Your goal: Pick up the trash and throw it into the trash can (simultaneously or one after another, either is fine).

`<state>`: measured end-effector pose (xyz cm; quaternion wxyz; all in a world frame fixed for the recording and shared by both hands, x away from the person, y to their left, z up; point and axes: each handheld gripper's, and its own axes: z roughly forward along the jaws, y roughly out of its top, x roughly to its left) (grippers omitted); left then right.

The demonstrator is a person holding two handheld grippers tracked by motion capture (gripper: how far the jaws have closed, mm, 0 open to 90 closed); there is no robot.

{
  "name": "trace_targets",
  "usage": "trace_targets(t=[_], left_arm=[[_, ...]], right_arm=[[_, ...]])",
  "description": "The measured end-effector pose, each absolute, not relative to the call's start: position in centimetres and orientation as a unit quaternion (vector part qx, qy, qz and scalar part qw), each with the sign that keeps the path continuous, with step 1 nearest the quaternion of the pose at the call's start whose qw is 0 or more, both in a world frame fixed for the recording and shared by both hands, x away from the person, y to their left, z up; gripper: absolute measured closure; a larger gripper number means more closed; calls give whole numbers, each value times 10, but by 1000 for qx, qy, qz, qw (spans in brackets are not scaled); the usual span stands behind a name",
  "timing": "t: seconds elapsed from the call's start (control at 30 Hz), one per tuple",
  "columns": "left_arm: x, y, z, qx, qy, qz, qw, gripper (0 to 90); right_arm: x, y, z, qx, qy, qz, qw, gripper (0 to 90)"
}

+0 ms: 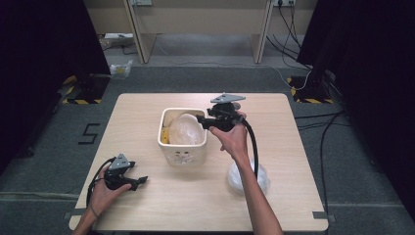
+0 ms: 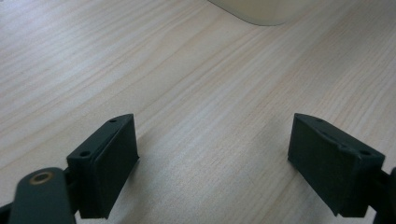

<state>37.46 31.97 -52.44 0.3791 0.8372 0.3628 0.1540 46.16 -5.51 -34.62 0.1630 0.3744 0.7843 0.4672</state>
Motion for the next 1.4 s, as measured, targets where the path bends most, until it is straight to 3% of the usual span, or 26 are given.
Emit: trace_targets(t=[0.73, 1.4], left_arm=[[375, 320, -524, 837, 363, 154, 379, 149], [375, 320, -524, 837, 363, 155, 379, 148]], right_arm=[[420, -118, -361, 397, 775, 450, 198, 428], [384, -148, -381, 409, 772, 437, 214, 367]])
